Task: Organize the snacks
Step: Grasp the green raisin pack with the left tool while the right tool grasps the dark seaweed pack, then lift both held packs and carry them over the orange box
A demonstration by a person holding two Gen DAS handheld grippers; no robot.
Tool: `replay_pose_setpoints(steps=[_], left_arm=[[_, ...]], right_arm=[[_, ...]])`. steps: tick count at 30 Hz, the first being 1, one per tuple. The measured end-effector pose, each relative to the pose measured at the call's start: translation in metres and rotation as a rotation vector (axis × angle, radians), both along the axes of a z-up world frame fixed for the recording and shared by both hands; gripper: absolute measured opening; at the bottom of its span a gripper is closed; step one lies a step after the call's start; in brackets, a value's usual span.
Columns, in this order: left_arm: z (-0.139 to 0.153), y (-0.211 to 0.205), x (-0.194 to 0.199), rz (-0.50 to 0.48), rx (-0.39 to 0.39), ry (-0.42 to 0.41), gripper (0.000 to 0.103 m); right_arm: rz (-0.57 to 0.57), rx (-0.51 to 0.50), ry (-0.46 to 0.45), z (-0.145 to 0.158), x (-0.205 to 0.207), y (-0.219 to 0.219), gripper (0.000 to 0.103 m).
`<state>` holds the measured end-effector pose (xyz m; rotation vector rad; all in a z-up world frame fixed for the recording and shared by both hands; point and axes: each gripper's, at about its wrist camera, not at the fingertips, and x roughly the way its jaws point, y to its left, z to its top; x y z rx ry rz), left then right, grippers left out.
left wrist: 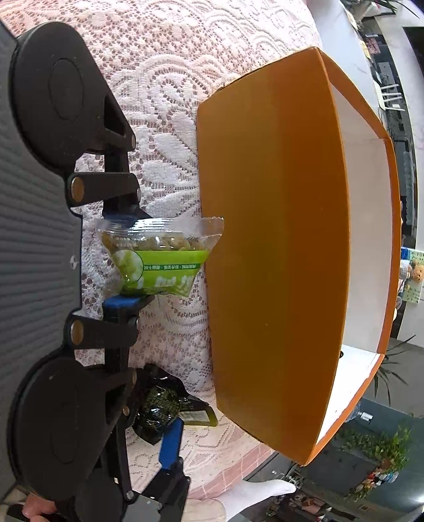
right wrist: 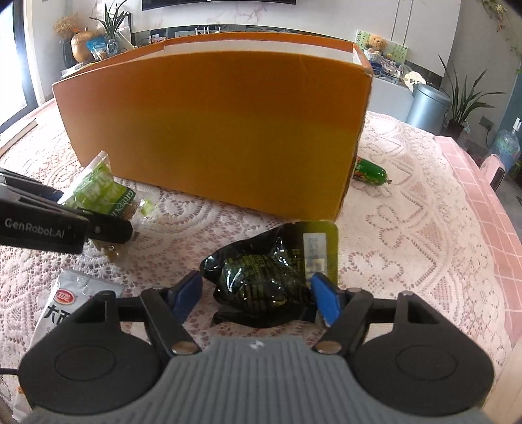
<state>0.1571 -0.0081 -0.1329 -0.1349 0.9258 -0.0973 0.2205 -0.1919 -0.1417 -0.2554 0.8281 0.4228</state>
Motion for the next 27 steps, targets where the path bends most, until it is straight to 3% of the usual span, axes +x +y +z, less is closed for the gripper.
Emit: replay_pose_setpoints(steps=[1,13,27], left_arm=[[0.001,-0.001,0.000,0.008,-0.002,0.001,0.044],[0.034,0.004,-0.030,0.068,-0.017,-0.047,0.043],[0.072,0.018,-0.060,0.114,-0.013,-0.085,0.043]], right_arm=[[-0.003,0.001,-0.003,0.000,0.000,-0.001,0.063],[0.006,-0.022,-0.054,0.005,-0.012,-0.002,0.054],[0.006,0.065,-0.083,0.034,-0.035,-0.011,0.051]])
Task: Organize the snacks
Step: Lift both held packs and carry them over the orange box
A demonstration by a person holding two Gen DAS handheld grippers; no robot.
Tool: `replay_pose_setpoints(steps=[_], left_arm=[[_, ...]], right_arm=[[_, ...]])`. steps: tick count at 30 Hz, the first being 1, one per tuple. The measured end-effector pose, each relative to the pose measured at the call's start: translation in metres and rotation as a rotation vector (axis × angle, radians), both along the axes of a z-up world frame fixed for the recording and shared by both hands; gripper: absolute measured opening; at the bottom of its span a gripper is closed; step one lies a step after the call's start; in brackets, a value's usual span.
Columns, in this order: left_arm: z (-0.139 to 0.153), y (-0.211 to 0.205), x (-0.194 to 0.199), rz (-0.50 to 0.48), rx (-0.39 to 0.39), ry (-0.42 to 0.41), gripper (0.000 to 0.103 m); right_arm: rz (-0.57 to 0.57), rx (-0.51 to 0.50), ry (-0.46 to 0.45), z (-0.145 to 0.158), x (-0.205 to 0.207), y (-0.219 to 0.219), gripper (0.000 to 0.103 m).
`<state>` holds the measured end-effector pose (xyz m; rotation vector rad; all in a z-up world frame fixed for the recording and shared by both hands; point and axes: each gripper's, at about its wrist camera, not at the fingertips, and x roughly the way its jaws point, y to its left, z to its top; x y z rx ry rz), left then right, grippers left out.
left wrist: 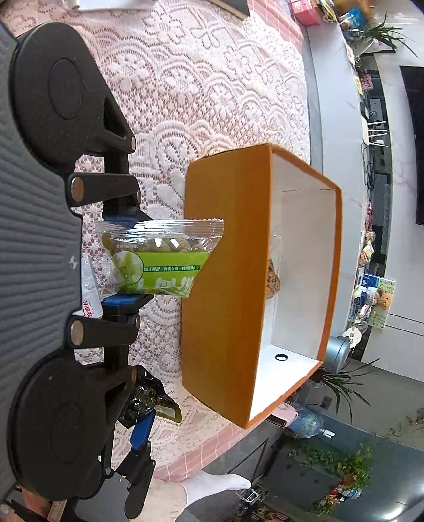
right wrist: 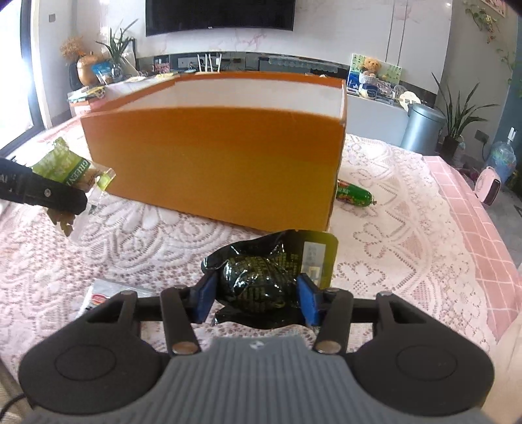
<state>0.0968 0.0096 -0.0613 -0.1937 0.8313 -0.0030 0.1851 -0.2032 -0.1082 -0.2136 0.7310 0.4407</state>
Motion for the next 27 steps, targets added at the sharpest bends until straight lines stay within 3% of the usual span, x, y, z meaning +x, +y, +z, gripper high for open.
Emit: replay_pose_setpoints(steps=[8,15,27], left_arm=[[0.023,-0.007,-0.008,-0.029,0.025,-0.040,0.043],[0.050,-0.013,-0.001,-0.067,0.040,-0.089,0.043],[0.093,-0.003,0.032,-0.060,0.031,-0.182,0.043]], right_arm=[[0.030,-0.016,-0.045,0.032,-0.014,-0.002,0.049],[0.073,-0.027,-0.106,0.078,-0.018,-0.003,0.049],[0.105,-0.129,-0.152,0.134,0.023,0.014,0.048]])
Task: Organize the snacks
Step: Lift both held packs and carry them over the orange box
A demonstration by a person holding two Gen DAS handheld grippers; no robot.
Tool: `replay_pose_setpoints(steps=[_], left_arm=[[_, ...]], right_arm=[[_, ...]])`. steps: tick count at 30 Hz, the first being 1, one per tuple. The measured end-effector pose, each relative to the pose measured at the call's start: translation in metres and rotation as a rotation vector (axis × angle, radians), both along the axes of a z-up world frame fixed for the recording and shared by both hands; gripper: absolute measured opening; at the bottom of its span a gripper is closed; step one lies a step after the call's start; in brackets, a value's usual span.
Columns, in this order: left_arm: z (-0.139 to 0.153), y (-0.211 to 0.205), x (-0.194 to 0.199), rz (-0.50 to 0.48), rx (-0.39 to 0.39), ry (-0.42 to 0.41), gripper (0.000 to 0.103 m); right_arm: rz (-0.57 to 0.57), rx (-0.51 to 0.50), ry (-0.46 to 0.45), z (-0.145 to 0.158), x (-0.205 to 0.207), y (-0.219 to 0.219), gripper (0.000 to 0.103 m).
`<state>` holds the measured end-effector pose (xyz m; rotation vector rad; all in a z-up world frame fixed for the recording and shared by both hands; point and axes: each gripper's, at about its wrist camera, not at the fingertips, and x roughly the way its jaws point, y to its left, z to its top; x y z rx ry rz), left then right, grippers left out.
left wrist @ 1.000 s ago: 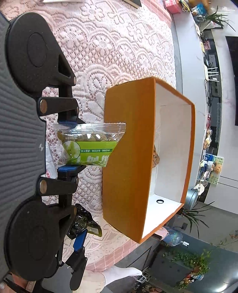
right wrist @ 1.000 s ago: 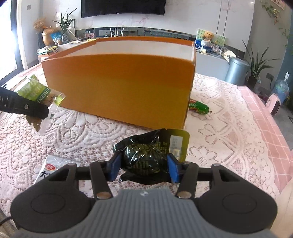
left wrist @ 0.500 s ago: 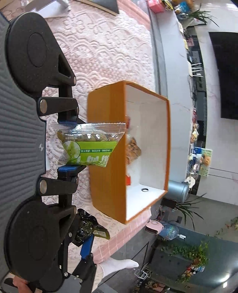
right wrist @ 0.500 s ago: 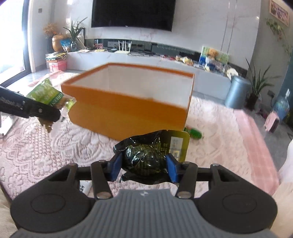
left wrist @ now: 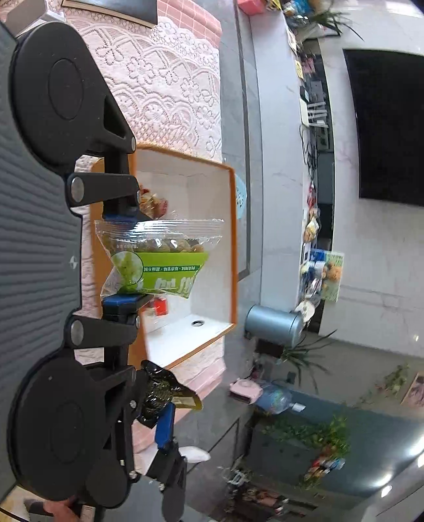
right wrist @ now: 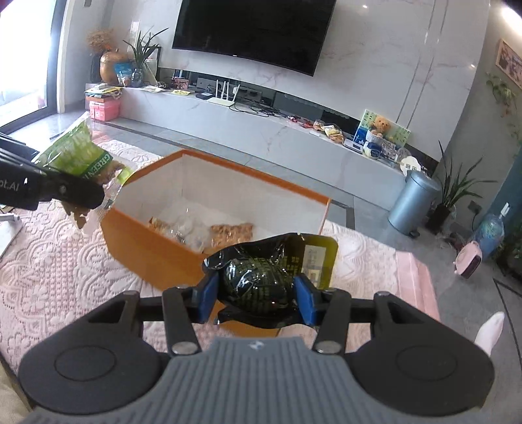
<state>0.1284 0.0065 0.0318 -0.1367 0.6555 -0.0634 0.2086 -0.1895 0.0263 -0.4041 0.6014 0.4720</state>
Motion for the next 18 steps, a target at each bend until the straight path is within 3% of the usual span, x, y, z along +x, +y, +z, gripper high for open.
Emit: replay_pose_setpoints(steps=[11,18], left_arm=[[-0.004,0.015,0.042,0.016,-0.018,0.033,0.043],[-0.012,0.018,0.070,0.006,-0.011,0.074,0.043]], right_arm=[[0.021,-0.112,-0.035,0.015,0.045,0.036,0.048],[0.023,-0.150,0.007,0.006,0.084,0.054,0.048]])
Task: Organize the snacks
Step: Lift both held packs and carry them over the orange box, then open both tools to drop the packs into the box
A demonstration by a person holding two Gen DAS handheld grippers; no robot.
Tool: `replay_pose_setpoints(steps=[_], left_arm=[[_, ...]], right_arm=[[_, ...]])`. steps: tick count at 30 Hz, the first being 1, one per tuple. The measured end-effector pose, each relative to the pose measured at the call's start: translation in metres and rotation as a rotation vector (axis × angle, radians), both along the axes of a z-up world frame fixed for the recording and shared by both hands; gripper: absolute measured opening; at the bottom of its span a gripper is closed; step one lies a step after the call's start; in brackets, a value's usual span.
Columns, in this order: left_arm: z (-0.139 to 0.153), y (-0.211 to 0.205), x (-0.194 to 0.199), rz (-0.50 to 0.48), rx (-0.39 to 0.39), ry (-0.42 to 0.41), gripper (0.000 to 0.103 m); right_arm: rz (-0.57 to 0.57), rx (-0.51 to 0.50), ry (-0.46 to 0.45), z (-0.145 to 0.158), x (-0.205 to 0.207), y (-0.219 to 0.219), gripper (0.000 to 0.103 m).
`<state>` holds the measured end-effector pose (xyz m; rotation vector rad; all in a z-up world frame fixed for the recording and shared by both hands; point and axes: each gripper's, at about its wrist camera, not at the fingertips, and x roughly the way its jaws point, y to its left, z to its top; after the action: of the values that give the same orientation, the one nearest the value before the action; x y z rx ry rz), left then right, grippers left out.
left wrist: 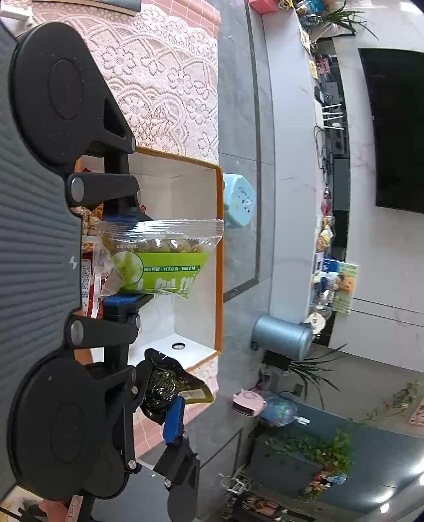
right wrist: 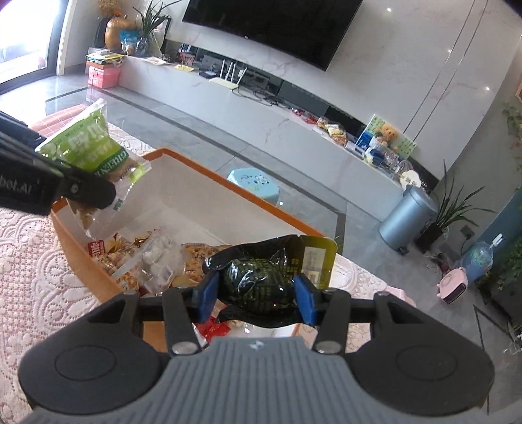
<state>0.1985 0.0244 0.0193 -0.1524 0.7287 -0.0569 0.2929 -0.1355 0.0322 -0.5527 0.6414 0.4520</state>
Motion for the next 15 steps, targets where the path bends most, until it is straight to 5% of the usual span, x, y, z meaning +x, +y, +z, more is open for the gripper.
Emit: replay_pose_setpoints(steps=[15], left_arm=[[-0.063,-0.005,0.060,-0.055,0.049,0.235,0.043]], right_arm=[[0.020,-0.066,0.221,-0.046,0.072,0.028,0.048]])
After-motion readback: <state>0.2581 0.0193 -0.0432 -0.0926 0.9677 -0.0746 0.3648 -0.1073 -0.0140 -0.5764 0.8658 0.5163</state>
